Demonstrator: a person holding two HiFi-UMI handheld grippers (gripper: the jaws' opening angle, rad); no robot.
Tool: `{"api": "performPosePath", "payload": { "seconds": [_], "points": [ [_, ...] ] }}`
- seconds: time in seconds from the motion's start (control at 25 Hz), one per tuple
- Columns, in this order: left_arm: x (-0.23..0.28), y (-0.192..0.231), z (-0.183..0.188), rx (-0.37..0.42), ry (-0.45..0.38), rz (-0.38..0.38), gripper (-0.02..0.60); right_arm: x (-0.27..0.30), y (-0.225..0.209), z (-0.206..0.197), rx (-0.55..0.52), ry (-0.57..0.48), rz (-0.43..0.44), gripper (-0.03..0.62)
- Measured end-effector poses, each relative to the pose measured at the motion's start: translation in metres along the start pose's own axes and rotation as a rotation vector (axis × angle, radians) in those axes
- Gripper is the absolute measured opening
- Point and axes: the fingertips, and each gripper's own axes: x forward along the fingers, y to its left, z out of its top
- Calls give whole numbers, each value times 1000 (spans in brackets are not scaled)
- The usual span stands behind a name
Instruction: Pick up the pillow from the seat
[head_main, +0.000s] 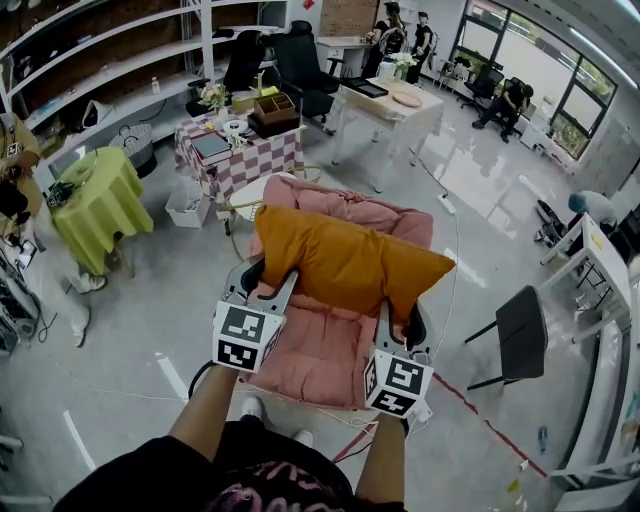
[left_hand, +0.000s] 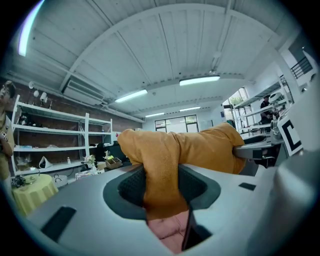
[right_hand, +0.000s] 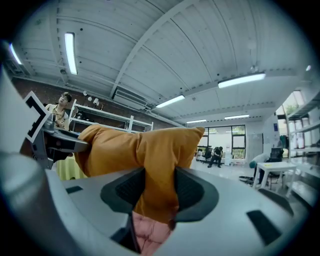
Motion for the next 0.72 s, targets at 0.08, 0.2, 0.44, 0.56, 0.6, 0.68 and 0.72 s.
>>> {"api": "performPosePath", "payload": {
  "seconds": [0.08, 0.2, 0.44, 0.56, 0.6, 0.68, 0.72],
  "points": [
    [-5, -2, 3, 2, -9, -3, 183, -6, -1, 3, -4, -11, -5, 193],
    [-11, -3, 7, 4, -19, 4, 183, -11, 0, 8, -6, -20, -4, 193],
    [-16, -11, 5, 7, -17, 3, 183, -19, -4, 4, -1, -20, -3, 193],
    [-16, -15, 2, 12, -11, 6, 183, -20, -6, 0, 3, -16, -5, 190],
    [-16, -16, 0, 12, -10, 7, 183, -21, -7, -2, 5, -15, -5, 190],
    [-17, -18, -2, 12, -8, 9, 183, -21, -7, -5, 6, -13, -1, 190],
    [-17, -18, -3, 10, -8, 10, 183, -21, -7, -6, 4, -12, 2, 190]
  ]
}}
